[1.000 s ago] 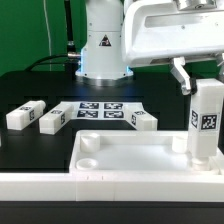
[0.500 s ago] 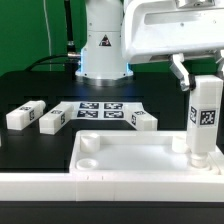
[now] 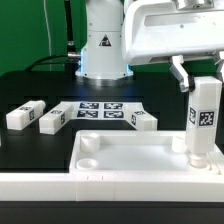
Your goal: Assemble desk
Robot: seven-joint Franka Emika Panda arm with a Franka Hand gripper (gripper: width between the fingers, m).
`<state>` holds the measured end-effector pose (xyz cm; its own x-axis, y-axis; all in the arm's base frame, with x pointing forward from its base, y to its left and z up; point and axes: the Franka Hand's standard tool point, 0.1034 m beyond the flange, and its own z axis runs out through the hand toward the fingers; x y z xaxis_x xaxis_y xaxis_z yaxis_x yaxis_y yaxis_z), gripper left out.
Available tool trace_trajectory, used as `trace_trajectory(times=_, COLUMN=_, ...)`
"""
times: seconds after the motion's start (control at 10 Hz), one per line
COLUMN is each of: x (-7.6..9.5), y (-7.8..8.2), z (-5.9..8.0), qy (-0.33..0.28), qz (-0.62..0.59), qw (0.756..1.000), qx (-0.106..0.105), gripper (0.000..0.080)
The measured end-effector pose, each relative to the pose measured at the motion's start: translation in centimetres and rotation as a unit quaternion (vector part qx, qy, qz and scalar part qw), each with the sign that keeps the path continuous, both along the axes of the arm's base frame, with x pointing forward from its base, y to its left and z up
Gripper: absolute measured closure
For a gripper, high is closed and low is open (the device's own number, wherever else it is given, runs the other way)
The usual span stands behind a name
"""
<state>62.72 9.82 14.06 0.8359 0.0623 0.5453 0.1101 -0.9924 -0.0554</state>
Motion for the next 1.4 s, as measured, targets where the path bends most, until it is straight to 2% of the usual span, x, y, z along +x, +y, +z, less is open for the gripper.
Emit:
trace_trajectory(times=0.5, x=-0.29, y=0.13, z=-1.18, qy=0.005, qz=0.001, qw=1.000, qx=-0.001, gripper=0.0509)
trace_trajectory(times=1.1, x=0.17, y=0.09, z=-1.19, qy=-0.029, qz=-0.002, qw=1.000, qx=0.000, gripper=0.0509)
trace_trajectory(times=1.3, x=0.17, y=0.08, z=-1.19, qy=-0.029, qz=-0.002, qw=1.000, qx=0.000, gripper=0.0228)
trace_trajectory(times=1.4, x=0.17, y=0.08, z=-1.19, qy=-0.029, qz=-0.002, qw=1.000, qx=0.000, gripper=0.0166)
